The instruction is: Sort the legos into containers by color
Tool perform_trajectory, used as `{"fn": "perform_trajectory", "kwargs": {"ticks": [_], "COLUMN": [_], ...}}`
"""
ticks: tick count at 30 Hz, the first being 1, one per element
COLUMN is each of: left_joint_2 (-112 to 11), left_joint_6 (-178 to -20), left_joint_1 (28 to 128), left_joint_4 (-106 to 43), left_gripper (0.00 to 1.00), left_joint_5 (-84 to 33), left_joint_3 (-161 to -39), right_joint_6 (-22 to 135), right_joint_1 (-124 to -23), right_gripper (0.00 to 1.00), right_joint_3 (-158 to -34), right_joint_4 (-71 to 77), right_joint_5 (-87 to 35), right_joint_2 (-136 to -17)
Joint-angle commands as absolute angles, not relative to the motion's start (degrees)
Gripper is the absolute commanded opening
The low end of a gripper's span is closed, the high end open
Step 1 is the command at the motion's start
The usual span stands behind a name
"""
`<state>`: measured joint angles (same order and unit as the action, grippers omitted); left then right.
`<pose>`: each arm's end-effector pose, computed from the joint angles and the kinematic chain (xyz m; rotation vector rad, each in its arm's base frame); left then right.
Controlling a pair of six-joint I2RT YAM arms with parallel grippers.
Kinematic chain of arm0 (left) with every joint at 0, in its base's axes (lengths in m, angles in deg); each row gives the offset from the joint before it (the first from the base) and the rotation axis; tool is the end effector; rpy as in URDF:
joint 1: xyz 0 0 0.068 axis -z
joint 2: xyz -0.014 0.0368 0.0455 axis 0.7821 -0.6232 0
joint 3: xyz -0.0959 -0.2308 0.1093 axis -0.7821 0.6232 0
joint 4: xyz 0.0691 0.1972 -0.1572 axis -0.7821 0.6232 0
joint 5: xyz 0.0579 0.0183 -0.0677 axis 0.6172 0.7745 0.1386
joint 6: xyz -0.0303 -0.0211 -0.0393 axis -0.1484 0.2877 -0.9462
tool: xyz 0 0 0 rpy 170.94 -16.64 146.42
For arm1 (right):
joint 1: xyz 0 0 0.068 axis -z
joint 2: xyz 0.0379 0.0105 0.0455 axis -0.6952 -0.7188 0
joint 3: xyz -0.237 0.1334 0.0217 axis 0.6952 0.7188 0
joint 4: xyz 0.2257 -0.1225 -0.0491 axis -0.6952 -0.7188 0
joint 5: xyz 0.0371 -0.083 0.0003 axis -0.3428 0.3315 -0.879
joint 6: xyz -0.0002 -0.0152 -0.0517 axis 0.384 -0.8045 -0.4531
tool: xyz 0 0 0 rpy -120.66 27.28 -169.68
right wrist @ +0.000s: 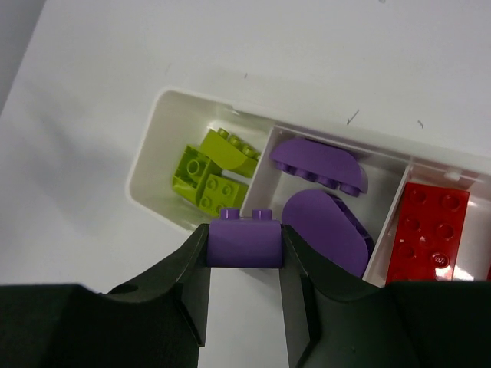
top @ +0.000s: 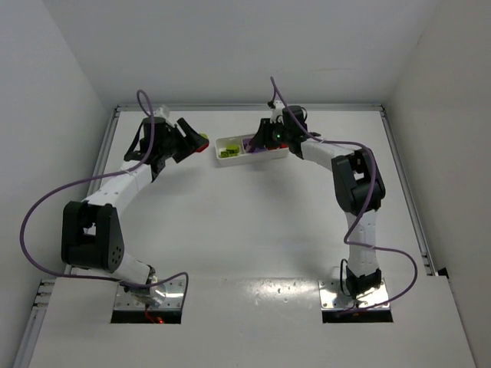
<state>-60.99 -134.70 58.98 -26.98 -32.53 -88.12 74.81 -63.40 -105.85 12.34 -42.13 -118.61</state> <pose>0.3380 -0.0541 0.2760 -0.5634 2.0786 -0.8504 0.4563 0.1756 0.1801 -0.1564 2.1502 0.9006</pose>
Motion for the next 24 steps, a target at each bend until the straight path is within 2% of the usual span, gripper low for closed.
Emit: {"fn": "perform_trajectory", "kwargs": {"ticks": [1,4,7,8,10,11,14,15,22,24], "left_joint_2": [-60.8,-61.3,-61.3,-61.3,-61.3,-61.3,-61.3,-60.8,-59.0,-58.9], "left_joint_6": [-134.2,-134.2,-134.2,-133.7,-133.0,-132.0,-130.5,-127.3,-114.2,-109.4], "left_joint_1": [59.4,59.4,59.4,59.4,59.9,60.4,60.9,61.6,62.1,62.6], "left_joint_4": [-28.8,-28.8,-28.8,-28.8,-28.8,-28.8,-29.9,-31.9,-35.6,-35.6], "left_gripper": [0.00,0.00,0.00,0.00,0.00,0.00,0.00,0.02,0.02,0.02], "left_joint_5": [-33.4,-33.4,-33.4,-33.4,-33.4,-33.4,-34.9,-37.8,-53.3,-62.6], "left_joint_3": [-90.7,-90.7,-90.7,-90.7,-90.7,-90.7,-90.0,-88.2,-85.5,-85.0], "right_joint_6": [72.9,72.3,72.3,72.3,72.3,72.9,73.5,75.4,76.4,76.4], "right_joint_1": [-63.8,-63.8,-63.8,-63.8,-63.8,-63.8,-63.8,-63.8,-61.1,-58.7], "right_gripper": [0.08,0.16,0.41,0.56,0.67,0.76,0.86,0.86,0.86,0.86], "right_joint_3": [-108.5,-109.1,-109.1,-109.1,-108.6,-108.1,-107.5,-106.8,-105.2,-105.2], "right_joint_4": [13.3,12.6,12.1,12.1,12.7,13.2,13.8,14.9,14.0,11.9], "right_joint_5": [-41.6,-41.6,-41.6,-41.6,-41.6,-41.6,-42.8,-44.9,-51.1,-57.1], "right_joint_2": [-119.6,-120.2,-120.2,-120.2,-119.6,-119.0,-116.8,-114.6,-106.4,-104.7]}}
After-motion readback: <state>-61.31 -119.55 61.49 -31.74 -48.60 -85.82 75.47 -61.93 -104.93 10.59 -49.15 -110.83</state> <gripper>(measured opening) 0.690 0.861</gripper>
